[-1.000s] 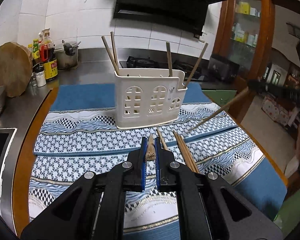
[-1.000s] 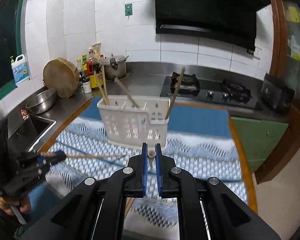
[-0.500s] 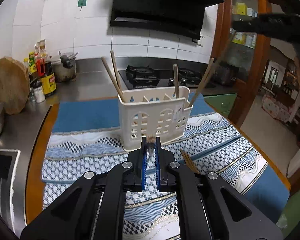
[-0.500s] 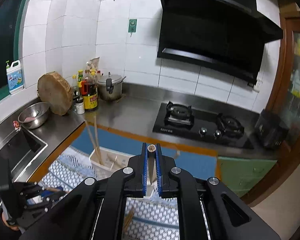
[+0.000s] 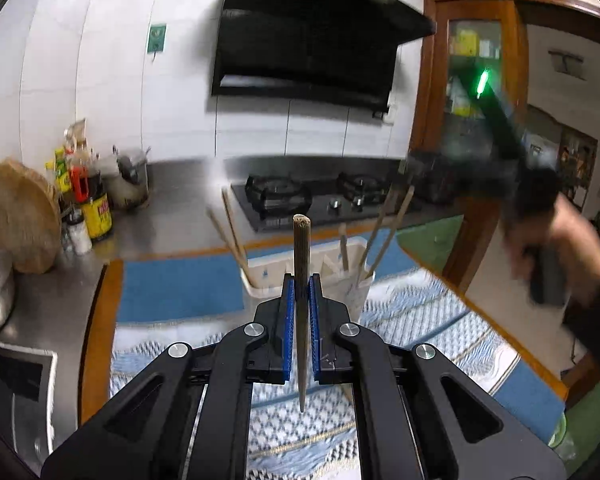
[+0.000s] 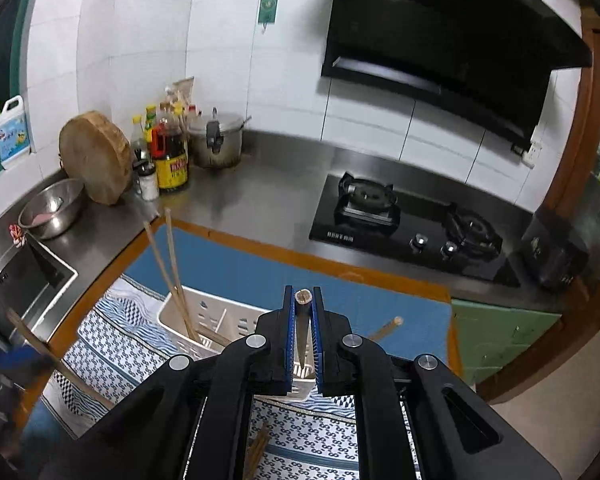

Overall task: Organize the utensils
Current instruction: 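Lower the left tool's chopstick into the white holder and open while the right tool releases its own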

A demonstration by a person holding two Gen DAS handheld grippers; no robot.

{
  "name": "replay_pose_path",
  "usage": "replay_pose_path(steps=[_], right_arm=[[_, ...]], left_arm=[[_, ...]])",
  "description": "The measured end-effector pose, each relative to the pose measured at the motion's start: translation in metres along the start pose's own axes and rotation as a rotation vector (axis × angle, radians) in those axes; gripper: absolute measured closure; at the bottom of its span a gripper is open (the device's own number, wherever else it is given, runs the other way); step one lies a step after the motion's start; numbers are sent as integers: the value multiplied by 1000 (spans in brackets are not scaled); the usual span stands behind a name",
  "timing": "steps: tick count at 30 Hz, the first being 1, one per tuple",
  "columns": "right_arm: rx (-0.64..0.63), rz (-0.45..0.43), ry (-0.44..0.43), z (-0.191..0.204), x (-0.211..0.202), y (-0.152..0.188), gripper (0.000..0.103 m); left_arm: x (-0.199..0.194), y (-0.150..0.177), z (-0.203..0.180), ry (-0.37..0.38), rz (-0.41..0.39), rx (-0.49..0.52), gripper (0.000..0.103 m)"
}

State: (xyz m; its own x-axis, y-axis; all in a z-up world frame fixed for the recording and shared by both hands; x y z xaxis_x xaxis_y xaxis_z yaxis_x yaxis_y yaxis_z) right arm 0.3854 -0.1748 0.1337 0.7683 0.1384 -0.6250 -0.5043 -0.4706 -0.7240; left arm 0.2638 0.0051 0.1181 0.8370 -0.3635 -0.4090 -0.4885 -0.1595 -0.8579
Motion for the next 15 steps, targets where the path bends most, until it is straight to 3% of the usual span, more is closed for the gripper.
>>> replay_pose_path(steps=[4,6,9,15], right_arm=[[6,14,-6,-3,12,9,94],[12,3,-7,-5,12,11,81],[14,-26,-2,-9,3,17,72],[-6,-78,2,-7,-20,38,66]], left_arm=[[-6,-27,-18,3,-63,49,97],[-5,-40,-25,1,-87,65,97],[2,-58,-31,-14,-119,75,97],[31,-85,-36,-70,-182,76,97]])
Point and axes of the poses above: each gripper's, at about its wrist camera, not at the fingertips, and x roughly the way its jaws point, z to its left, y to its underside, the point moved 2 cm from there along x, roughly the way its jaws point, and after that the axes turned 14 degrees about -x, right-handed, at the moved point
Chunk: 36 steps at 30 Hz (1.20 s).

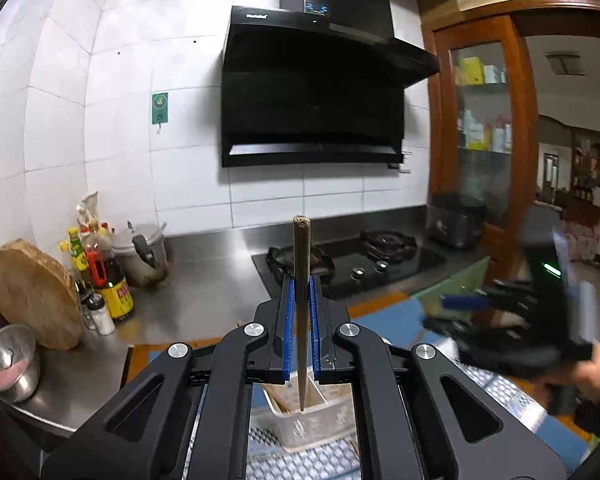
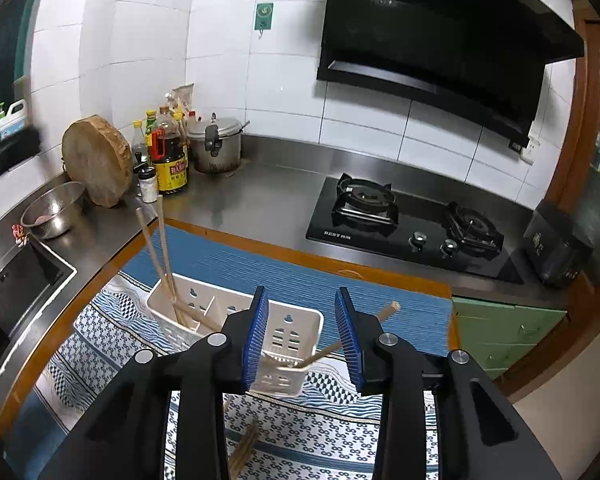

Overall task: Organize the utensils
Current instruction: 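Lower the left tool's chopstick into the white holder and open while the right tool releases its own, then move both open tools back over the loose chopsticks on the cloth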

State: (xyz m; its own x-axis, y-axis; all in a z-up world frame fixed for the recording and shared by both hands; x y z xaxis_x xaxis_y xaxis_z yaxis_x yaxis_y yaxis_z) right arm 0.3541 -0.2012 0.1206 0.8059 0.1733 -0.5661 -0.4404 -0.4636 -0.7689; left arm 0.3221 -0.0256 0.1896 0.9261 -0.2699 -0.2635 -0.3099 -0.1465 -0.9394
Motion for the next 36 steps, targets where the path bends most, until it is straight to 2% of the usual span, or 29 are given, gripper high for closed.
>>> replay_pose_path(steps=[5,12,19,28,35,36], right_arm=[[-9,-7,-22,6,-9,26,64],[22,10,-79,18,-9,65,62],[34,49,-117,41,-9,103,62],[94,137,-186,78,-15,167,62],[149,211,-226,117,-21,217,65],[163,220,-244,124,-22,223,68]], left_arm=[[28,0,7,-12,19,-49,97],[65,31,31,-30,133,-130,97],[77,50,43,-35,174,-157,96],[41,55,42,-22,157,-152,94],[-7,90,54,-28,178,-181,93],[-14,98,57,-26,186,-191,93]])
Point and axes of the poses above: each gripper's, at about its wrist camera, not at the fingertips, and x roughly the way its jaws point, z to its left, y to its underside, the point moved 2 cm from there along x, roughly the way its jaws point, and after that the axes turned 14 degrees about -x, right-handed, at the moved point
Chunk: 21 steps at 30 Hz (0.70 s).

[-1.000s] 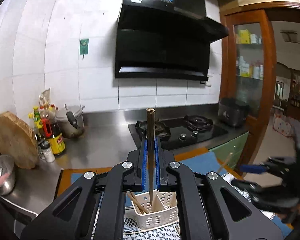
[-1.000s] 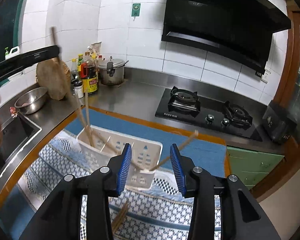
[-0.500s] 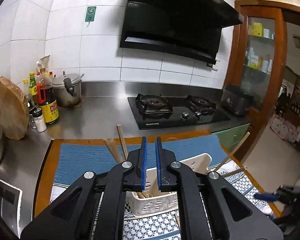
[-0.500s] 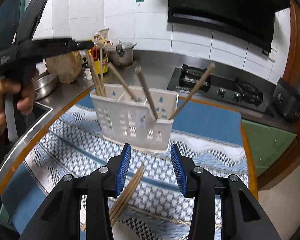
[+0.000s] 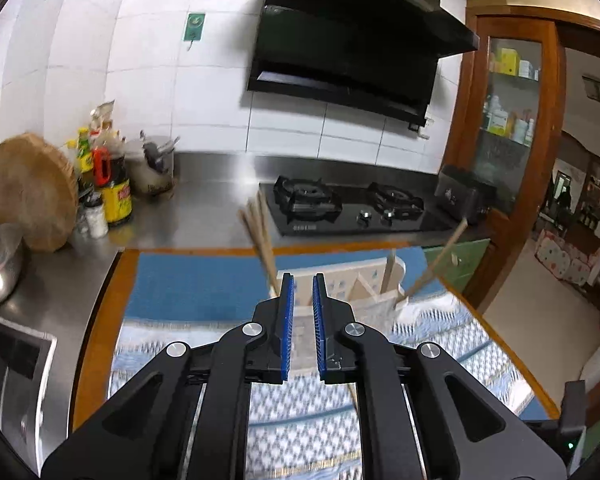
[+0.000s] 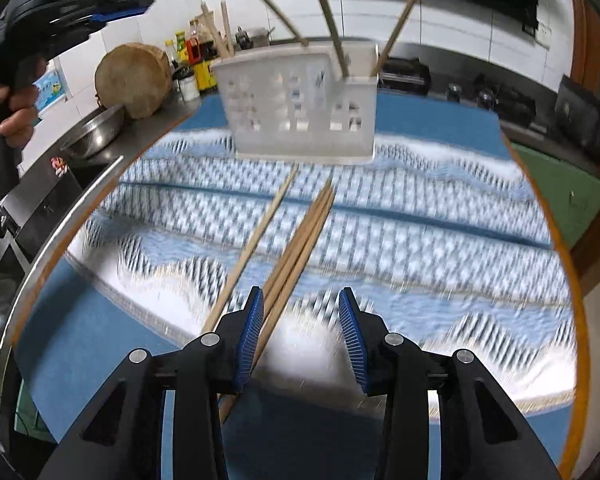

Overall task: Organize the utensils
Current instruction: 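Move both open tools back over the loose chopsticks on the cloth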

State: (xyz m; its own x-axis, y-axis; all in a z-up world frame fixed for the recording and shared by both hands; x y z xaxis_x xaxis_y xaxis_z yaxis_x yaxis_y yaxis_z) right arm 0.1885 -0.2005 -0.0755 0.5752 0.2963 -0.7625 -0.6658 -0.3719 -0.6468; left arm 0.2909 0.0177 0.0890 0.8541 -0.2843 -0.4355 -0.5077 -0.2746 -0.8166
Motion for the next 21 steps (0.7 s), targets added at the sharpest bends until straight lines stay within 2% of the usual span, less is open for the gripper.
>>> replay_pose_path(steps=[6,10,15,21], right_arm=[[23,31,-4,30,5,32,73],[44,46,3,39,9,46,78],[72,29,1,46,5,48,81],[61,40,42,52,7,49,84]], left_arm=[[-25,46,25,-31,49,-30,93],[-36,77,36,-26,91,-59,93],[-43,111,40,-42,122,-49,93],[-43,139,48,-30,179,-87,93]])
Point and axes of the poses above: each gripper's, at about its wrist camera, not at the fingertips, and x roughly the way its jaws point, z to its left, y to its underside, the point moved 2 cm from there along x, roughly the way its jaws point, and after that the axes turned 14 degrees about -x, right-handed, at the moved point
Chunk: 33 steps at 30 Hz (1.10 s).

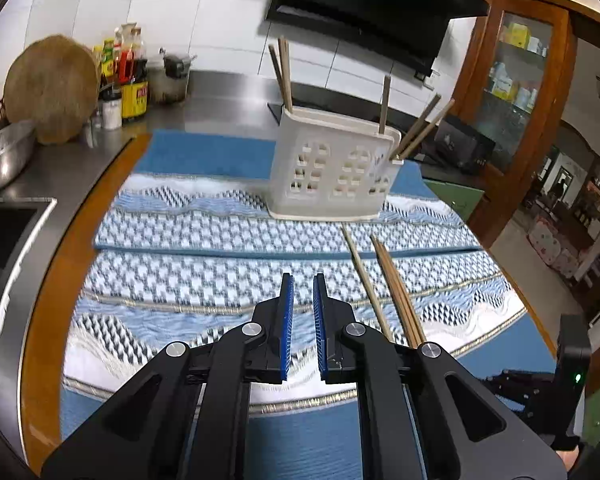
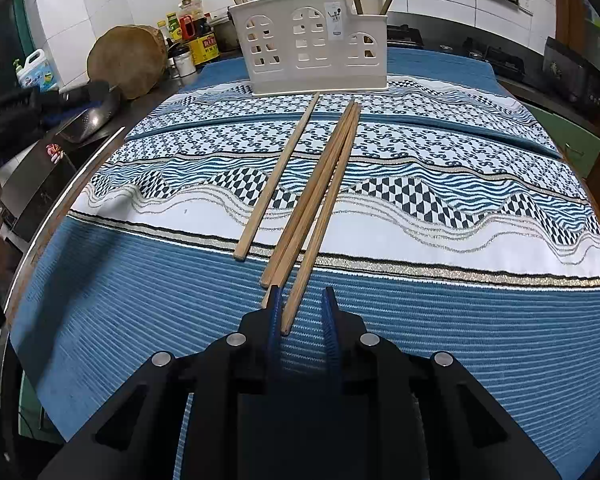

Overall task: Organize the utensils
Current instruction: 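Move both open tools back over the loose chopsticks on the cloth, then close the left tool on a chopstick while the right tool grasps another chopstick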

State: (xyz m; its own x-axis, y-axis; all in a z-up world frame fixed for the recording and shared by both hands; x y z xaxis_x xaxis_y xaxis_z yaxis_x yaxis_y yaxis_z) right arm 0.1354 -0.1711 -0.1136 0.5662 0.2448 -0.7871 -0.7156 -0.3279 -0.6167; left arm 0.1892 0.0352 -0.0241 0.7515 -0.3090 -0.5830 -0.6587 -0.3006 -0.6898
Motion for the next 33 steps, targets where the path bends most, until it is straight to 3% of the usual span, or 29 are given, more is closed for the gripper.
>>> replay_pose_path(steps=[8,16,20,22,33], right_arm=[[-66,4,98,13,6,-1,91],[15,-6,97,-16,1,3,95],[56,-6,92,-33,-2,6,96],[59,-4,99,-38,-2,7,96],[61,-18,76,-46,-3,12,96]], left_arm=[[10,29,7,9,49,-48,93],[25,58,-12,50,127,-39,93],[37,70,-32,67,159,-16,79],[45,75,-42,76,175,-8,76],[78,88,-69,57,224,32,79]])
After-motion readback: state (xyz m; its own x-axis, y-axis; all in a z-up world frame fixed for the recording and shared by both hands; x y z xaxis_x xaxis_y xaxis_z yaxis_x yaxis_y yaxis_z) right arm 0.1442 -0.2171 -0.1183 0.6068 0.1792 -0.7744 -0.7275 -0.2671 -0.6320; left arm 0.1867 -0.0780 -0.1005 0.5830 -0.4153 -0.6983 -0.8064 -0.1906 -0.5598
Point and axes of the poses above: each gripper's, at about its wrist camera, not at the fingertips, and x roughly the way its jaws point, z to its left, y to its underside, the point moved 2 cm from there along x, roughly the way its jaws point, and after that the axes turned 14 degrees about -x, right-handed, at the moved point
